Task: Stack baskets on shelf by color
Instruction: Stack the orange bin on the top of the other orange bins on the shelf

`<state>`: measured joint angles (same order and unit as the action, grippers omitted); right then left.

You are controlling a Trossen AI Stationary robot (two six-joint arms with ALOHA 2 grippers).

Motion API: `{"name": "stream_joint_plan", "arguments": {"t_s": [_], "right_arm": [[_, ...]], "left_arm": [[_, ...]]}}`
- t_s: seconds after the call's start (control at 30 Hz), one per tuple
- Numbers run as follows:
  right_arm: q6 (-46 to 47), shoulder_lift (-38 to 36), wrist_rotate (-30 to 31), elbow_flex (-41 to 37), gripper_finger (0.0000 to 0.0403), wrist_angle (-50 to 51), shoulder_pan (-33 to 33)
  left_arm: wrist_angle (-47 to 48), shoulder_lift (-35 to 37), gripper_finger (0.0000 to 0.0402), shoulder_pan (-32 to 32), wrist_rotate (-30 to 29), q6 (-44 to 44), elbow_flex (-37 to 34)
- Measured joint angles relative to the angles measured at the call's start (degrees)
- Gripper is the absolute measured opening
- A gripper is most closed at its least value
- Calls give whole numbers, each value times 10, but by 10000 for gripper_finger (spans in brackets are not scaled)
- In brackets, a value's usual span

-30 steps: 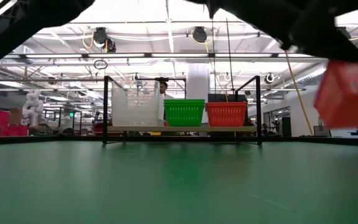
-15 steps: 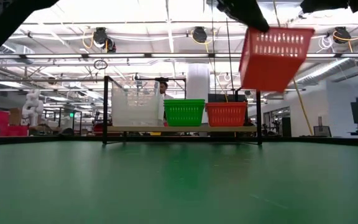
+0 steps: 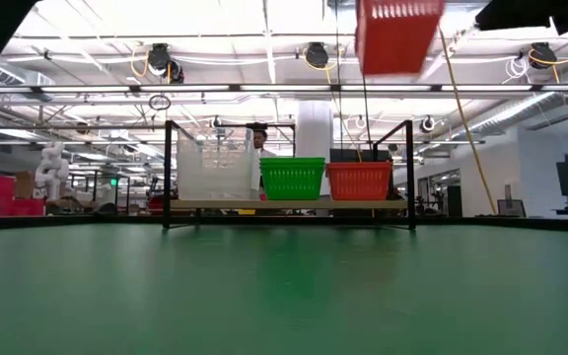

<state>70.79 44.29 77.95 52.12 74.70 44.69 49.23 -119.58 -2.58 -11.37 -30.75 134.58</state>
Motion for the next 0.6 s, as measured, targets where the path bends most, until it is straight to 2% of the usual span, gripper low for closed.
{"name": "stream_joint_plan", "arguments": {"t_s": [0.13,0.3,0.47,0.6], "right_arm": [[-19,1,-1,0,112,-15,0],[-26,1,-1,0,112,-30,0],[-31,6,-3,0,112,-41,0],[-30,9,-7,0,112,-43,0]], "left_arm": [[7,37,6,33,-9,-41,0],[13,29,6,124,73,-49,-9],[-92,15,6,204,98,-89,-120],[-199,15,6,231,105,-152,-224]]}}
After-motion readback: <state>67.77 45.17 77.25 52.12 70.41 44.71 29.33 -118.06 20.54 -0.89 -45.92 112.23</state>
